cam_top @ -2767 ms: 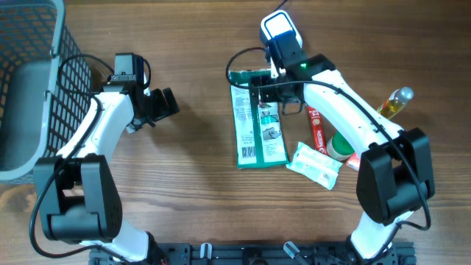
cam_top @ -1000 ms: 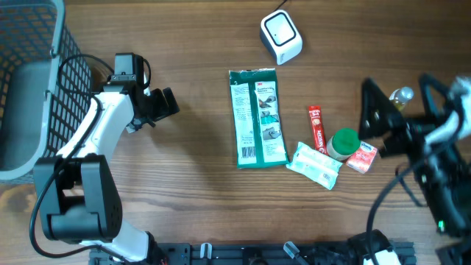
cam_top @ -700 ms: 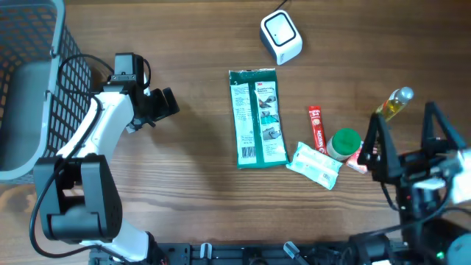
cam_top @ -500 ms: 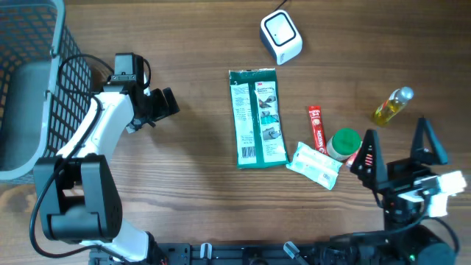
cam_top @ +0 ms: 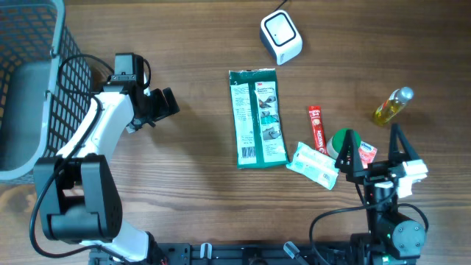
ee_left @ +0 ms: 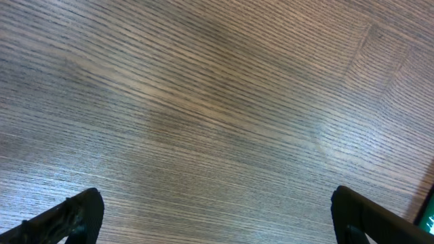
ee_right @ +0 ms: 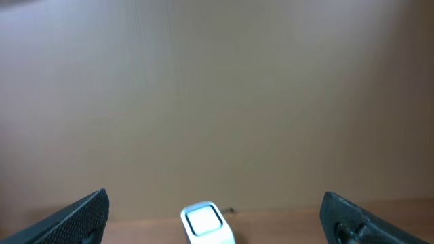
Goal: Scan the item barcode
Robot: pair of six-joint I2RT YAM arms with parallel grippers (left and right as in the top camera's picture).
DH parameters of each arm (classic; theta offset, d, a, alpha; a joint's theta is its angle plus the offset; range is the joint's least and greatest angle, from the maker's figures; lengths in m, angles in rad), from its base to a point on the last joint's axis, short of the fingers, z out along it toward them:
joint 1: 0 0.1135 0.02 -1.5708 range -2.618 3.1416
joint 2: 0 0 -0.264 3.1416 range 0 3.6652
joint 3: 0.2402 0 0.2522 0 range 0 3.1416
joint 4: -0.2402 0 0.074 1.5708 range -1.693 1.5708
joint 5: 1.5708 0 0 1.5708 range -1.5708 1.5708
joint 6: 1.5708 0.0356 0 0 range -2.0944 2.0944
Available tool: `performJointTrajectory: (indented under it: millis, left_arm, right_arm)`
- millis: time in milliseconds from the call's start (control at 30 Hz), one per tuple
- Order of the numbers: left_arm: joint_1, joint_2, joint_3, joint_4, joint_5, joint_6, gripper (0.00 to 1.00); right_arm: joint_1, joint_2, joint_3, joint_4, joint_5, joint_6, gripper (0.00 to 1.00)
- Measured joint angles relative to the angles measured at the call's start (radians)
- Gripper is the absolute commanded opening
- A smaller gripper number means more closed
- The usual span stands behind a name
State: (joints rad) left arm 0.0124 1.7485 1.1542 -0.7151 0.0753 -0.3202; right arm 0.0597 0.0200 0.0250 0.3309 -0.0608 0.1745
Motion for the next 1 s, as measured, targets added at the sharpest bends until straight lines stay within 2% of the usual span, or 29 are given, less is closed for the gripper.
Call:
performJointTrajectory:
  millis: [167, 300, 1000]
  left_arm:
    - [0.0, 0.0, 0.0, 0.0, 0.0, 0.0, 1.0]
    - [0.0, 0.0, 0.0, 0.0, 0.0, 0.0, 1.0]
    - [0.0, 0.0, 0.0, 0.0, 0.0, 0.0, 1.0]
  right_arm:
    - [-0.003, -0.004, -0.017, -0.164, -0.035, -0.098, 1.0]
    - [-0.004, -0.005, -0.019, -0.324, -0.043, -0.124, 1.0]
    - [-0.004, -0.005, -0.019, -0.328, -0.044, -0.135, 0.99]
